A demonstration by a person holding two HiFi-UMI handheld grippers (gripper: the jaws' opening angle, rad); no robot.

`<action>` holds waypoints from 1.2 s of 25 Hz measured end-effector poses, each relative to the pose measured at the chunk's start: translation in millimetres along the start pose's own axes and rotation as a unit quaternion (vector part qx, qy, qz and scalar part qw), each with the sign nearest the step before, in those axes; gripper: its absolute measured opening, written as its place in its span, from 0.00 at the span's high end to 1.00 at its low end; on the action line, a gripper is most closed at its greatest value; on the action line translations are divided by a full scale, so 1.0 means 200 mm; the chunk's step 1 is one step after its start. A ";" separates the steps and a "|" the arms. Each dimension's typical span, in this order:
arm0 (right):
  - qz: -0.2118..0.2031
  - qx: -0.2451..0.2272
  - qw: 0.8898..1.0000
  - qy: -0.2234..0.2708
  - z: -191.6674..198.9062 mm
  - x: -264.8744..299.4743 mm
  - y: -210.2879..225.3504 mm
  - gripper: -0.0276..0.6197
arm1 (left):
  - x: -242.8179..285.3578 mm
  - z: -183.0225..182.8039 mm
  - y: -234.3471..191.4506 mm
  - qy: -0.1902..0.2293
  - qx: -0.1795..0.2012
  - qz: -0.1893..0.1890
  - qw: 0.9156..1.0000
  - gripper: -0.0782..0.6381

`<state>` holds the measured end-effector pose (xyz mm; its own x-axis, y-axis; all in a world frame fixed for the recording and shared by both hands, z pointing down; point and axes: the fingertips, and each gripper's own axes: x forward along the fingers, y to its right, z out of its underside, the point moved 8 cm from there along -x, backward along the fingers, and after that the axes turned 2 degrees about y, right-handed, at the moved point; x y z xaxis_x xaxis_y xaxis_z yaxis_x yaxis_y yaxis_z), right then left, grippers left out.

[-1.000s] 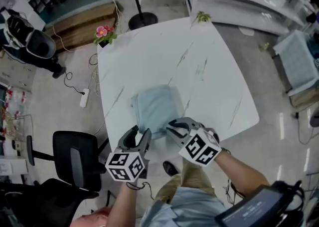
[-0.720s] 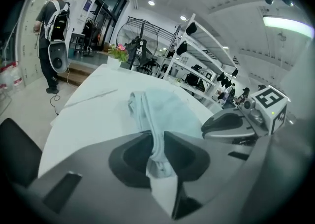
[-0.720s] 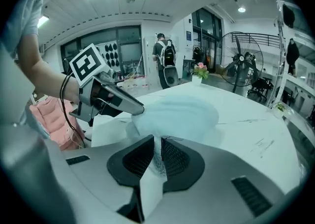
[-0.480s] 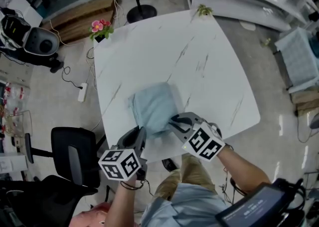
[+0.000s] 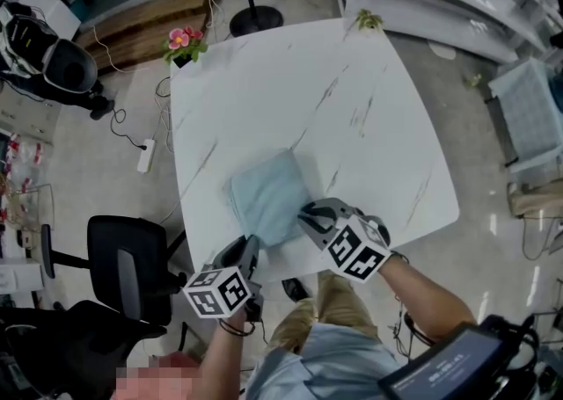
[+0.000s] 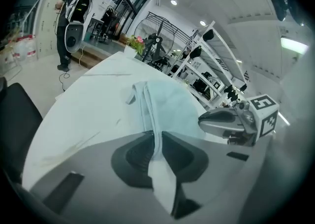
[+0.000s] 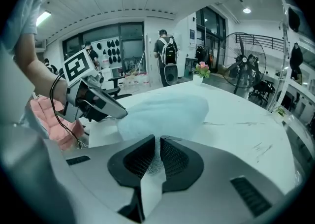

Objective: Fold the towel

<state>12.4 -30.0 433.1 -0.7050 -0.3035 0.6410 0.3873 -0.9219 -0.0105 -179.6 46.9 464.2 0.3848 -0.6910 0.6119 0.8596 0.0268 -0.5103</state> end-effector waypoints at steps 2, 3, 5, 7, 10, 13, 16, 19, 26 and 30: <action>0.004 0.000 1.000 -0.006 0.02 0.02 0.00 0.88 | 0.01 -0.01 0.00 0.003 0.004 0.000 1.000 0.82; 0.004 0.007 1.000 -0.009 0.03 0.04 0.01 0.88 | 0.02 -0.01 0.00 0.003 0.007 -0.001 1.000 0.82; 0.003 0.026 1.000 -0.014 0.07 0.06 0.01 0.88 | 0.03 -0.02 0.00 -0.002 0.011 -0.001 1.000 0.82; 0.002 0.024 1.000 -0.012 0.06 0.06 0.01 0.88 | 0.03 -0.02 -0.01 -0.006 0.005 0.000 1.000 0.81; -0.002 0.027 0.999 0.020 0.02 0.01 0.02 0.84 | -0.02 -0.03 -0.03 -0.005 -0.006 0.007 1.000 0.74; -0.004 0.063 0.997 0.038 0.02 -0.05 0.04 0.78 | -0.13 -0.04 -0.07 0.006 -0.004 0.010 1.000 0.68; 0.019 0.072 0.996 0.047 -0.01 -0.12 0.05 0.77 | -0.28 -0.08 -0.11 0.033 0.003 -0.008 0.999 0.68; 0.052 0.084 0.991 0.089 -0.13 -0.23 0.06 0.78 | -0.45 -0.23 -0.03 0.089 0.056 -0.026 0.994 0.70; 0.107 0.042 0.967 0.228 -0.78 -0.53 0.02 0.81 | -0.81 -0.81 0.44 0.285 0.221 -0.052 0.931 0.76; 0.142 -0.007 0.940 0.310 -1.07 -0.70 -0.03 0.88 | -0.96 -1.02 0.66 0.381 0.240 -0.056 0.891 0.85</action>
<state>-18.4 -33.7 178.2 -0.7872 -0.6154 0.0396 0.6070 -0.7846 -0.1260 -209.2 36.6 156.0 0.1042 -0.9938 -0.0377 0.9935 0.1058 -0.0427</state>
